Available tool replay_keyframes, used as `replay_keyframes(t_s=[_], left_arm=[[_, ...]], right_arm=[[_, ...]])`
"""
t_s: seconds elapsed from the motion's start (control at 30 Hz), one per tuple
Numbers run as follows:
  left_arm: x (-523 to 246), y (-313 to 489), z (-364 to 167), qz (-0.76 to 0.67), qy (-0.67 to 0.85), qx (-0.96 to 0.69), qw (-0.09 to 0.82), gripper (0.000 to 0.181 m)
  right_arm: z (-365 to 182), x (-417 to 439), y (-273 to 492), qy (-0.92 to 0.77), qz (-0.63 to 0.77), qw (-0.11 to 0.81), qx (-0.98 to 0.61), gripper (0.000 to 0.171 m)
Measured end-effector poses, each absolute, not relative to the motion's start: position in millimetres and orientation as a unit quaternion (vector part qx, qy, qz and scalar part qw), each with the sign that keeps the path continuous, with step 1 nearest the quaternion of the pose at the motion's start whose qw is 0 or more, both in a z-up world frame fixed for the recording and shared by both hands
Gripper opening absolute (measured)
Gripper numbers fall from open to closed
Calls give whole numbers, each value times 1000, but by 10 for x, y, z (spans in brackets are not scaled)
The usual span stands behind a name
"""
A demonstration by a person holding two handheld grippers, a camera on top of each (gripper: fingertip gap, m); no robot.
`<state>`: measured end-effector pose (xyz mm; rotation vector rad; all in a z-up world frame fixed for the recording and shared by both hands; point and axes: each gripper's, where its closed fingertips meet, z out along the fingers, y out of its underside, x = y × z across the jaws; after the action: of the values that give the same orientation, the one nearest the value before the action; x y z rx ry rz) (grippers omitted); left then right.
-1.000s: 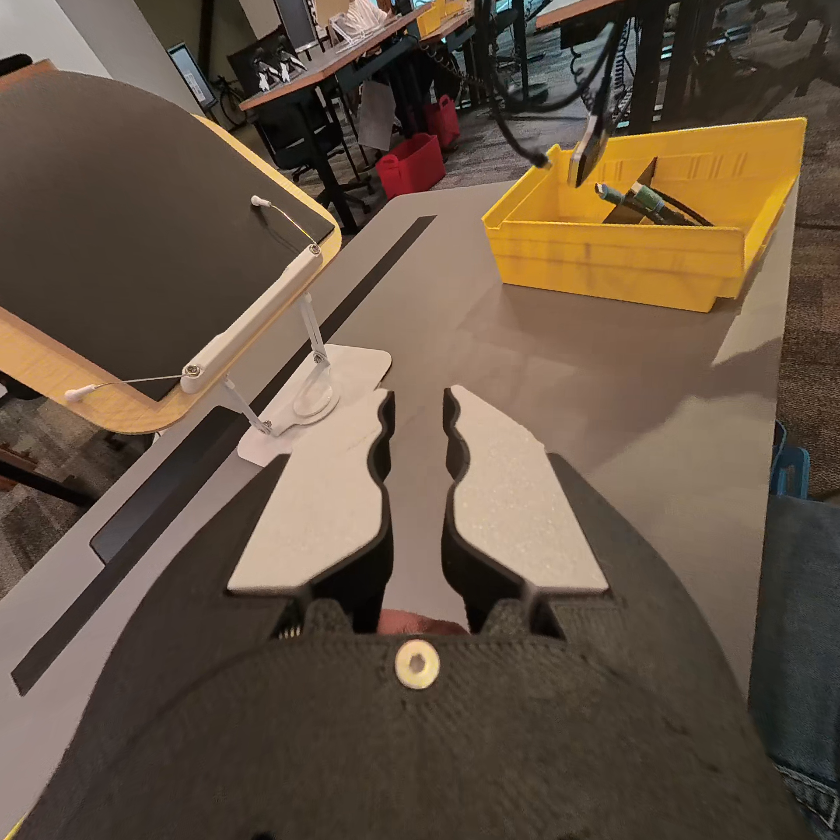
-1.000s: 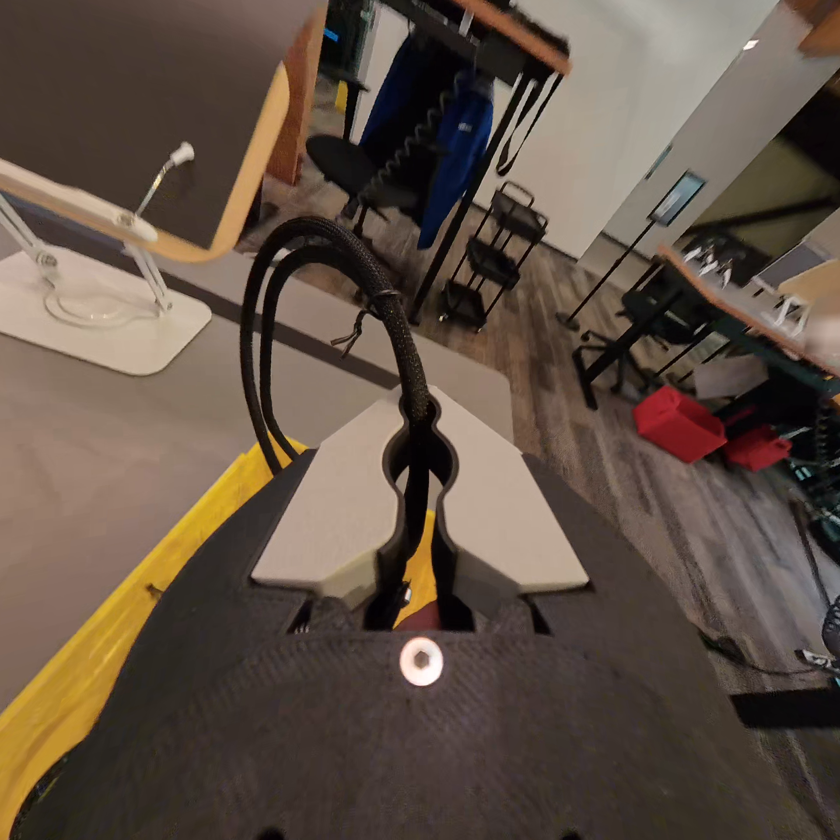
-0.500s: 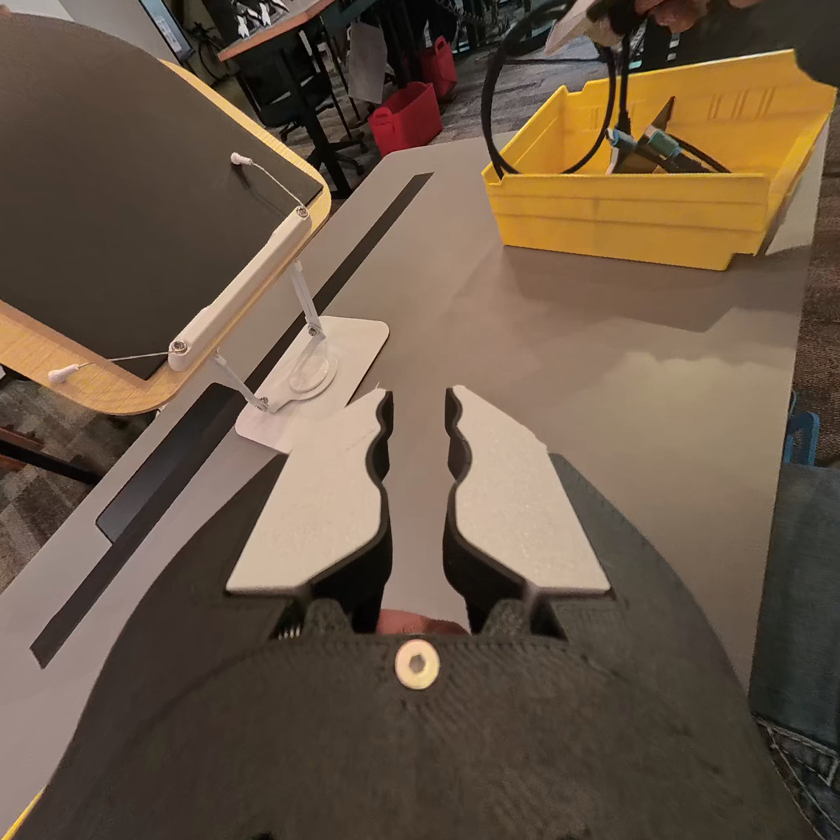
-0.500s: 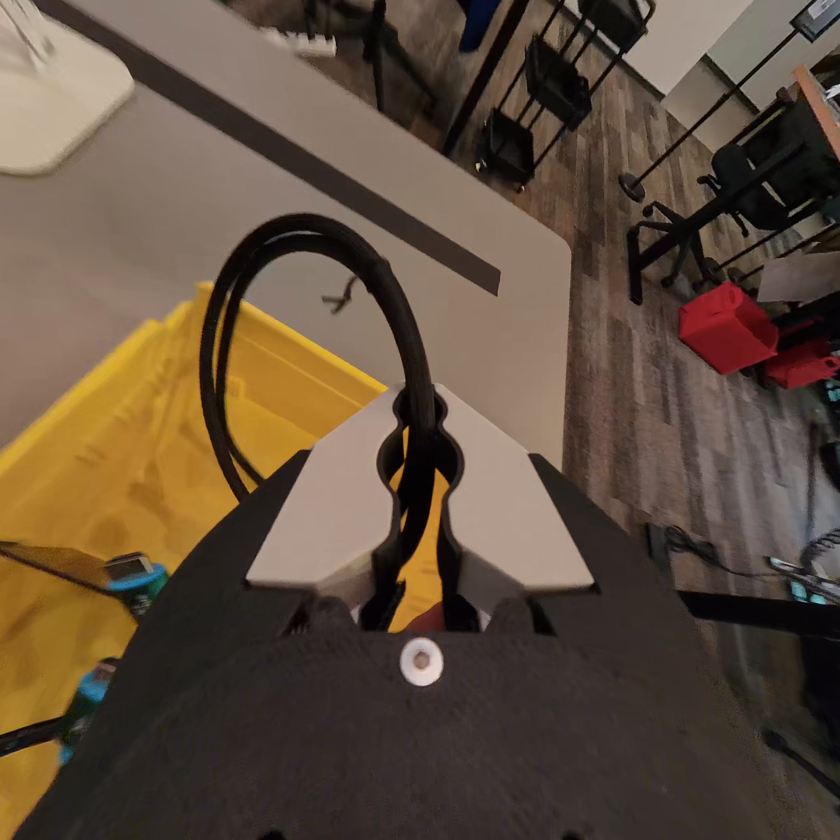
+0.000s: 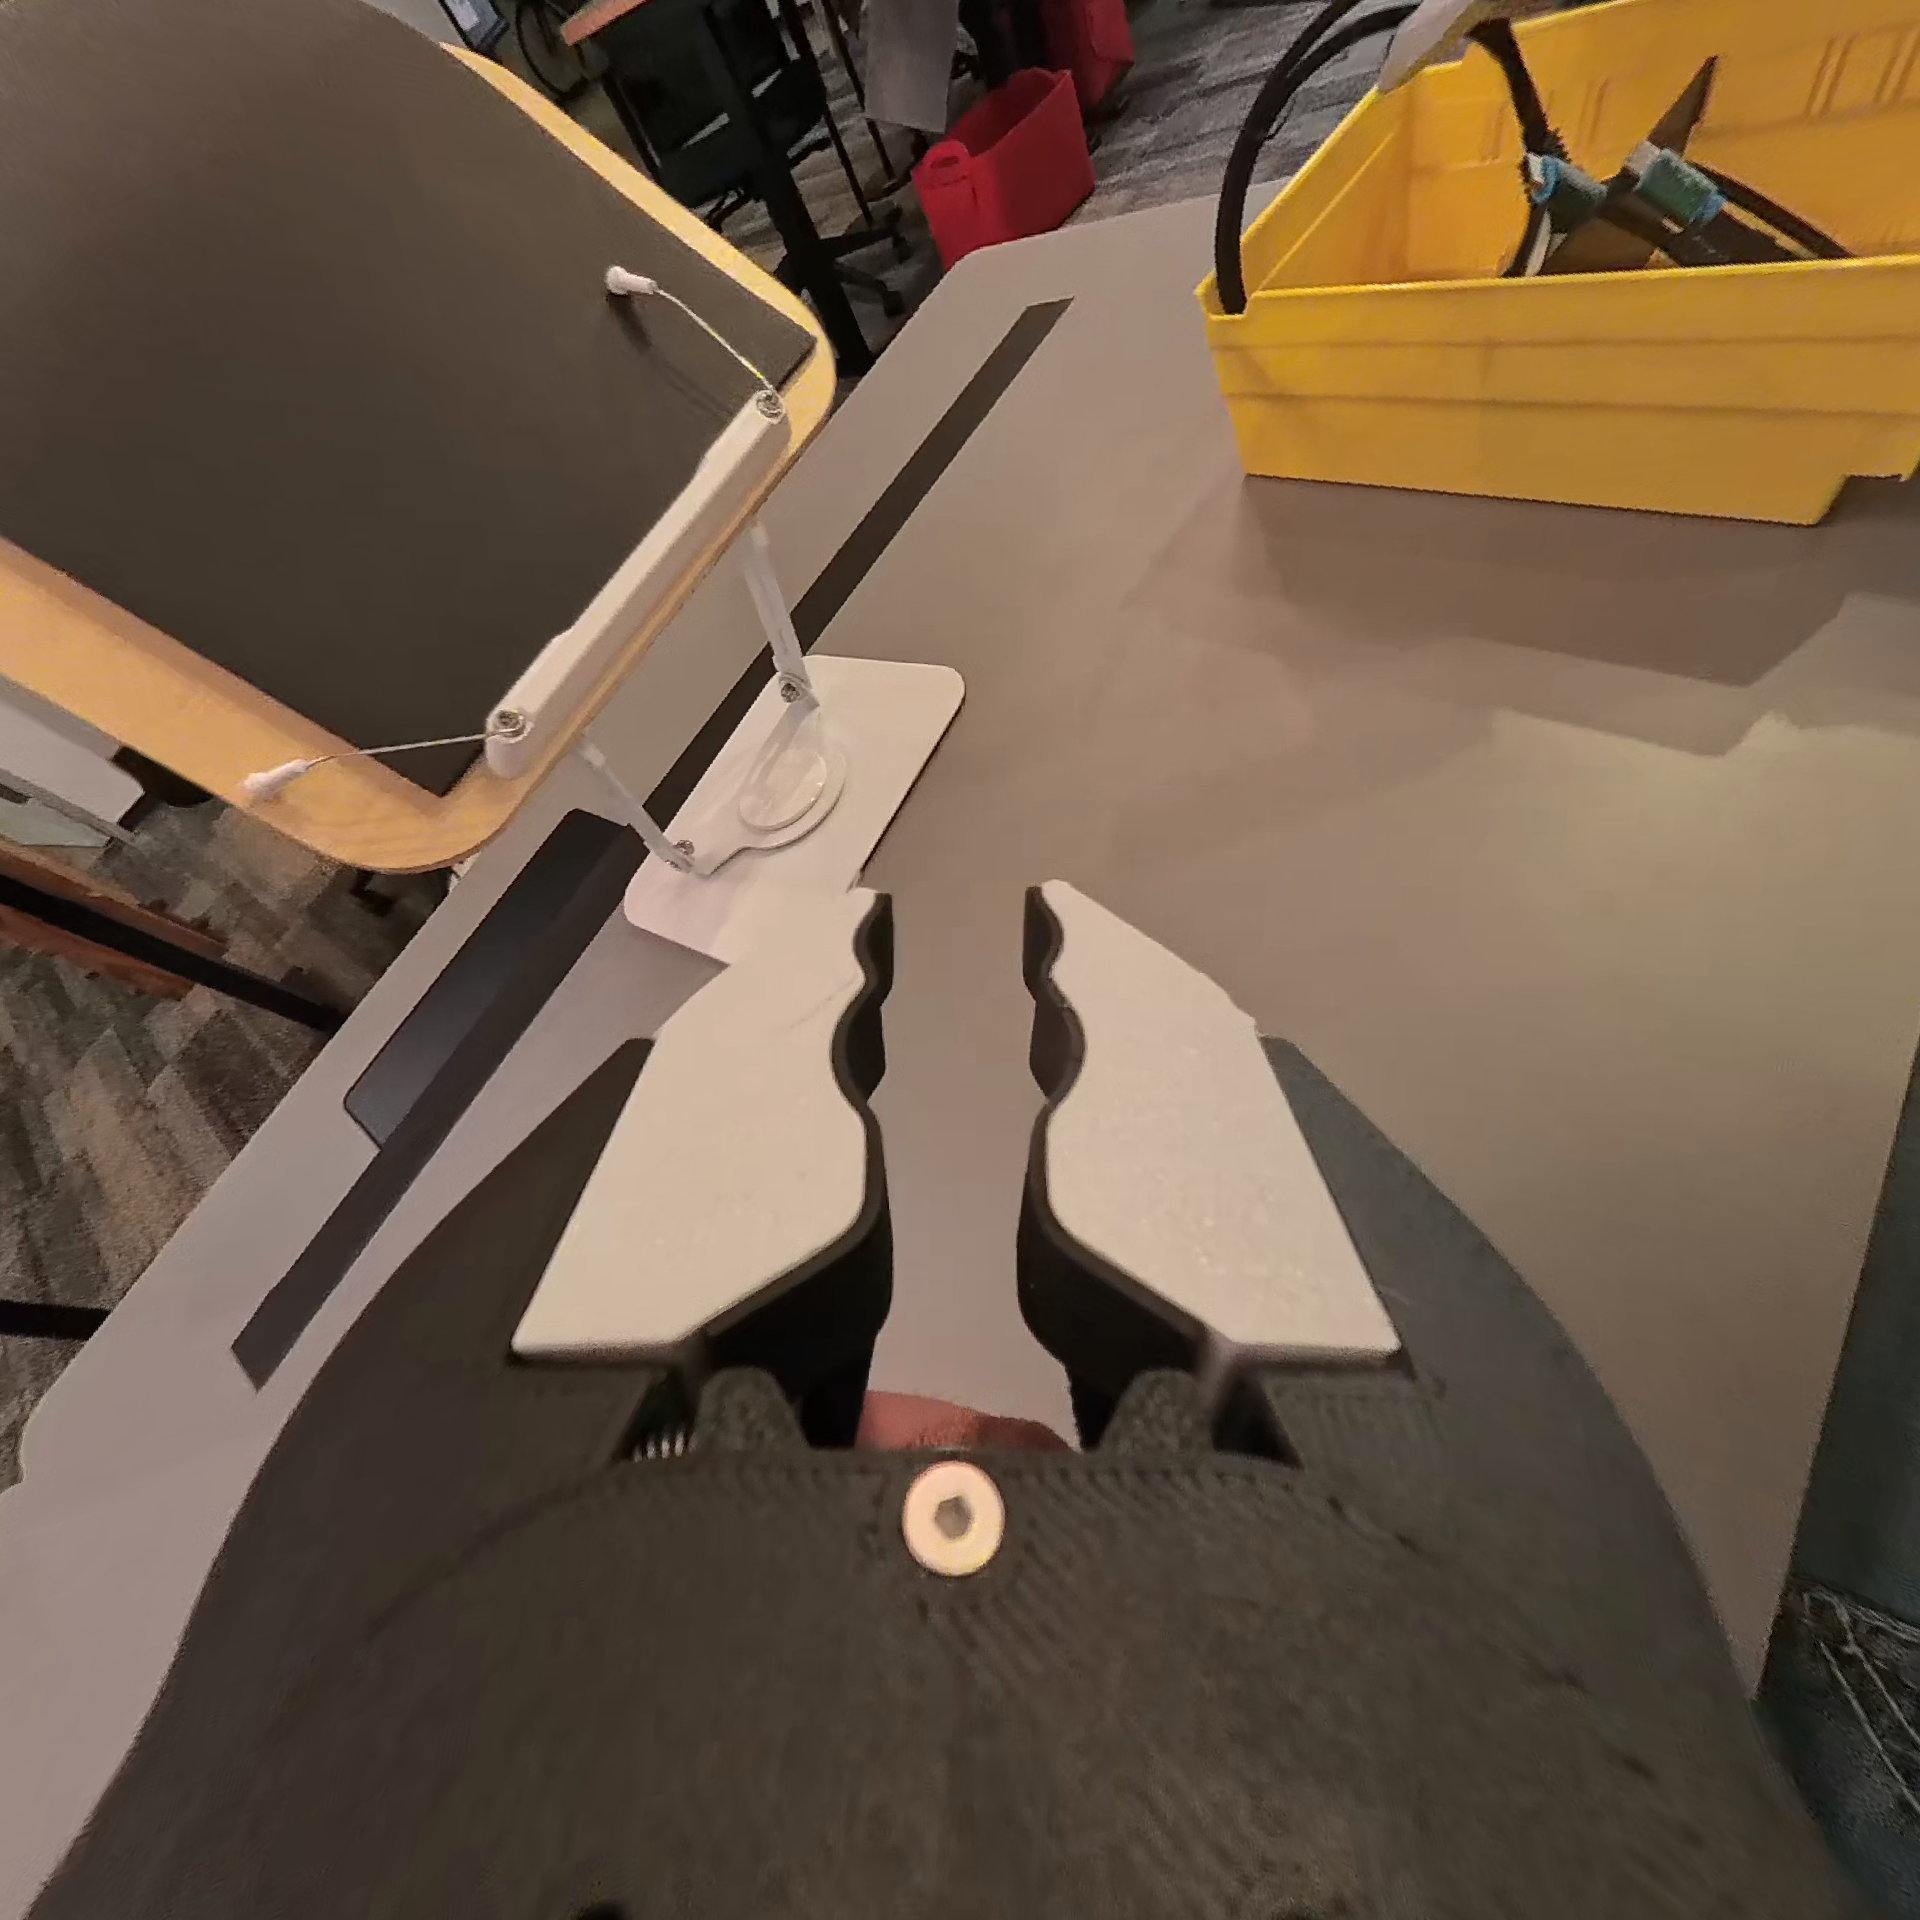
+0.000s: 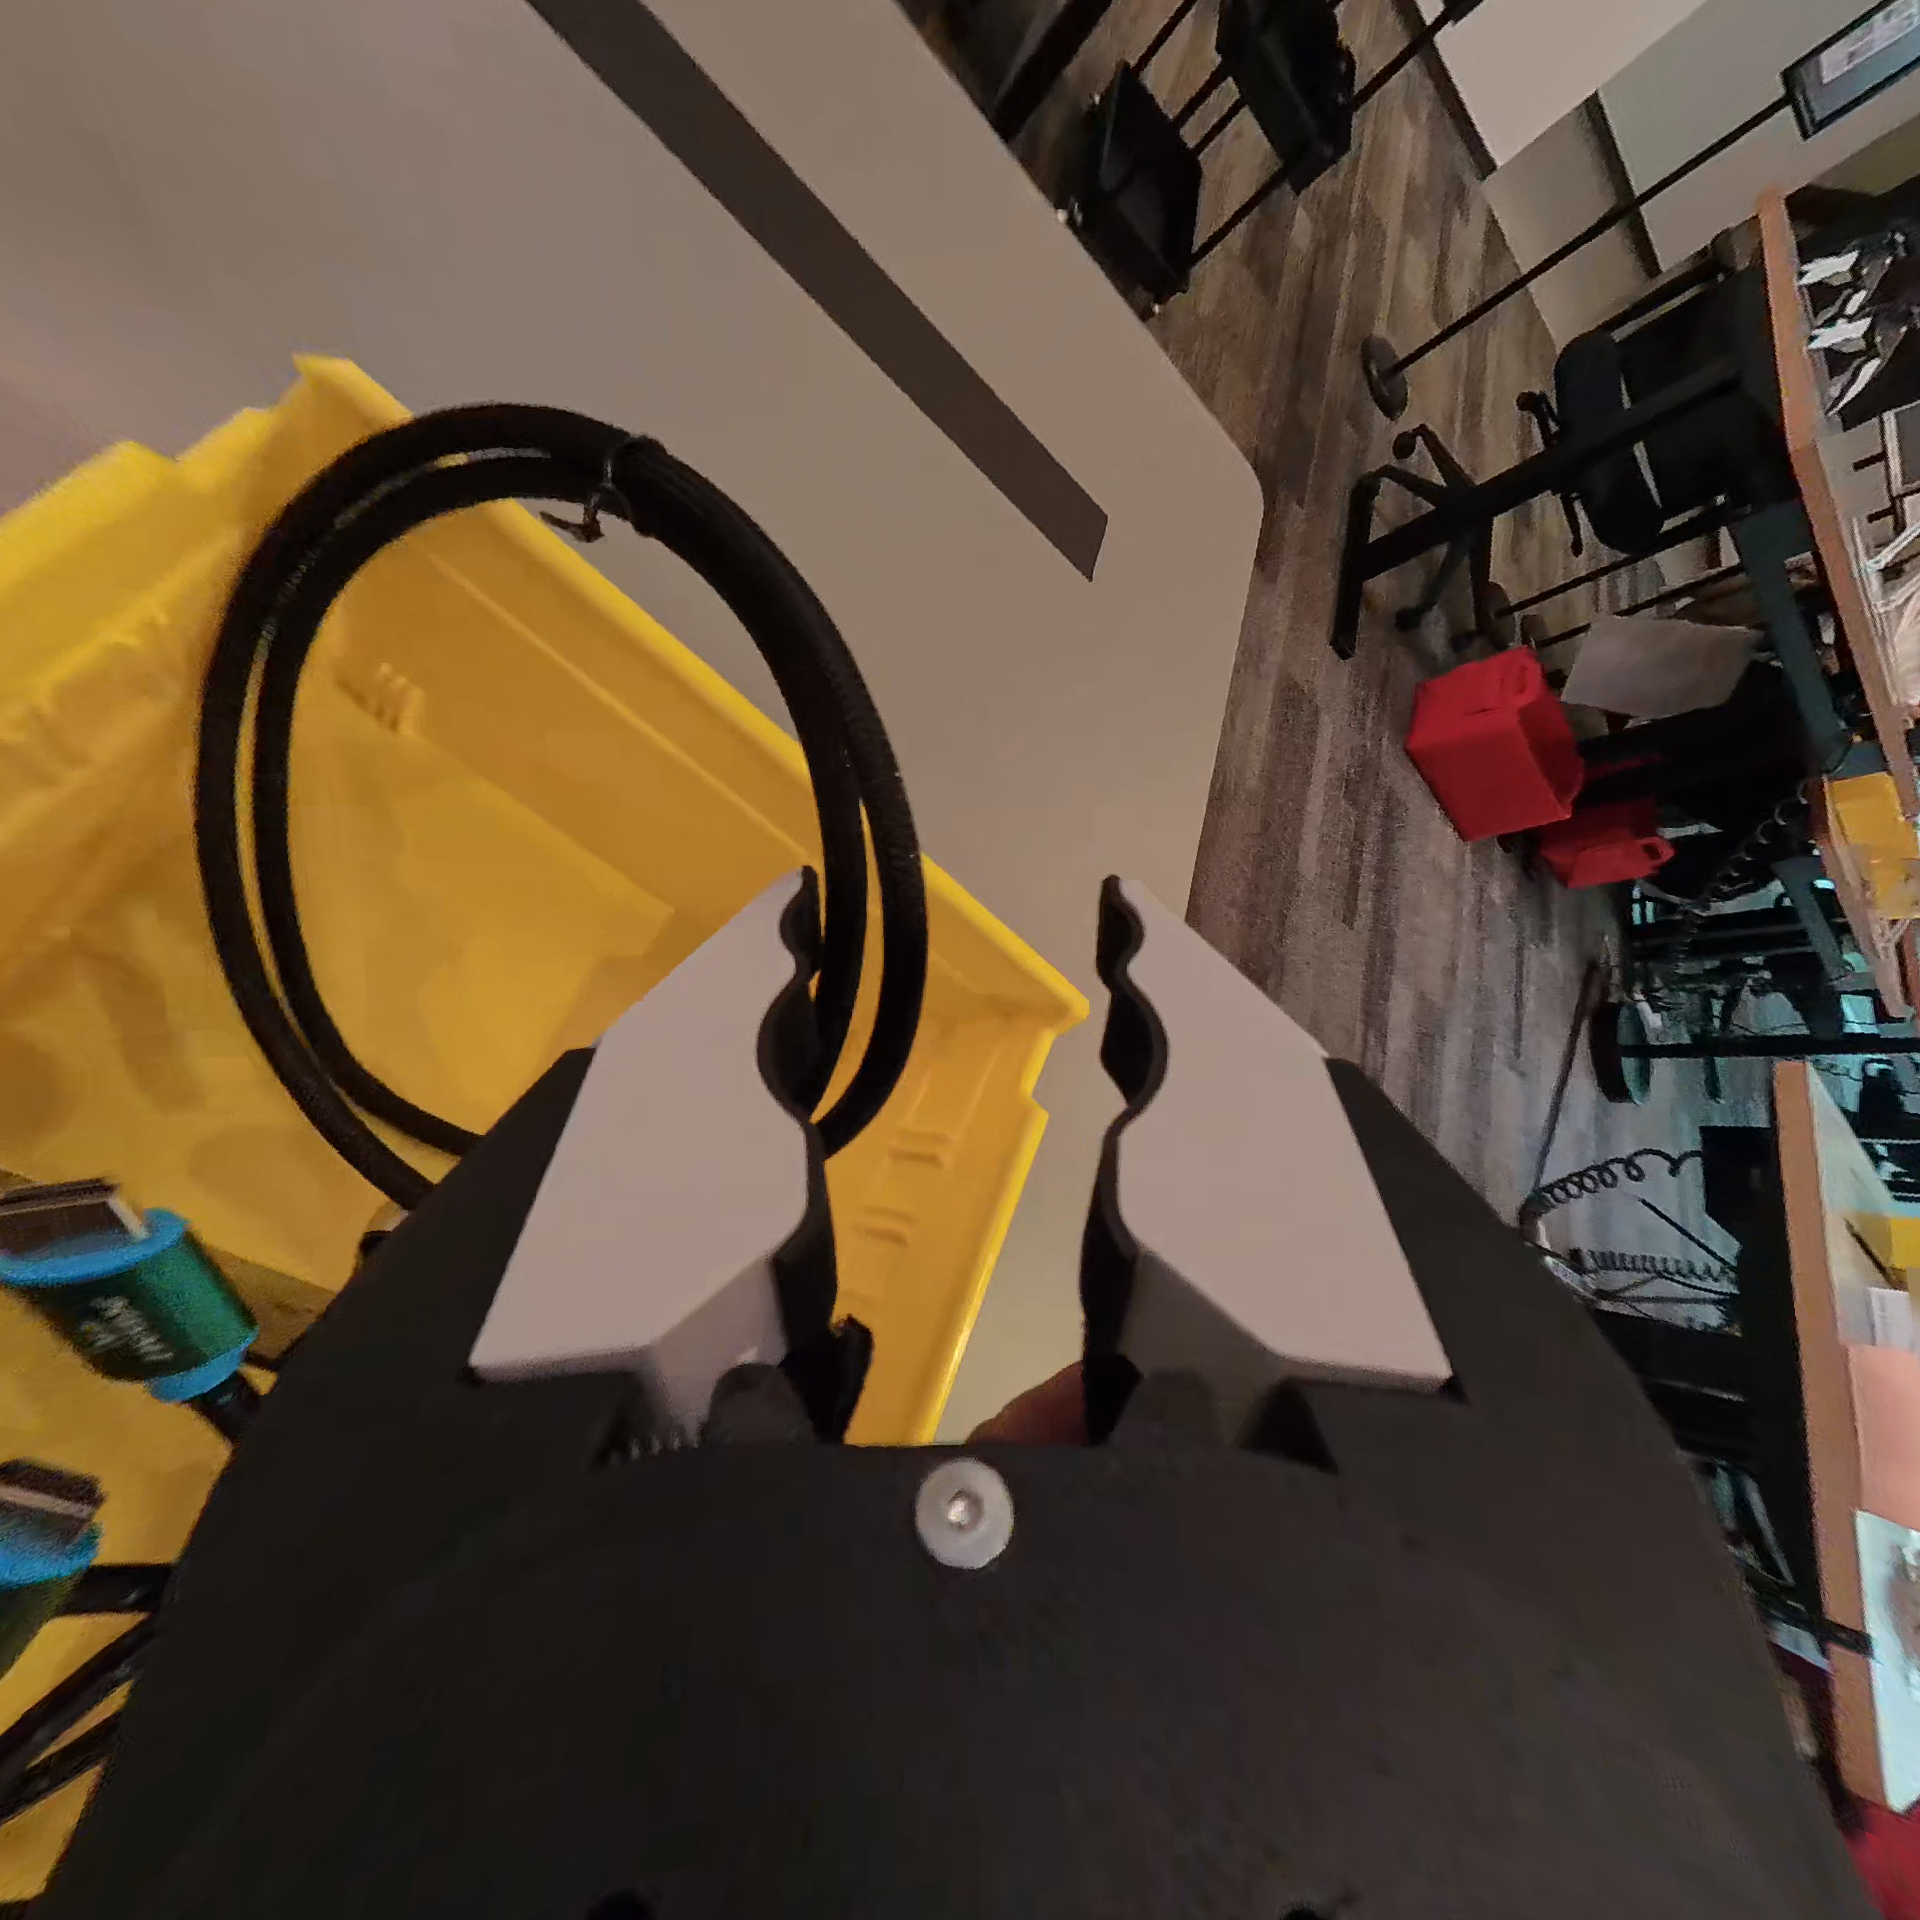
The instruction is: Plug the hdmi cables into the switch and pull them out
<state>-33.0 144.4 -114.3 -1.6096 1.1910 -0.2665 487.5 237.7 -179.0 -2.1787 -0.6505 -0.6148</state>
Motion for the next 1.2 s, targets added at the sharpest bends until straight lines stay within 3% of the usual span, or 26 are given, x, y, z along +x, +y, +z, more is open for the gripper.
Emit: replay_keyframes(t_s=[0.03,0.23,0.57,0.97,1.17,1.2], left_arm=[[-361,1456,-1126,-109,496,-676,534,24],[-720,1623,-936,-54,460,-689,557,36],[-1916,1957,-742,86,382,-746,539,40],[-3076,2029,-1909,195,401,-842,304,43],[-3003,2242,-2534,142,362,-887,251,42],[-2979,2281,-2594,129,355,-893,243,35]], right_arm=[[-1734,4853,2358,-251,-235,392,-853,54],[-1267,4578,2182,-237,-238,458,-823,47],[-843,3530,1887,-301,-184,533,-769,44],[-984,1910,1549,-398,-50,569,-717,43],[-1250,1509,1539,-429,-13,548,-718,43],[-1271,1453,1523,-433,-3,546,-718,43]])
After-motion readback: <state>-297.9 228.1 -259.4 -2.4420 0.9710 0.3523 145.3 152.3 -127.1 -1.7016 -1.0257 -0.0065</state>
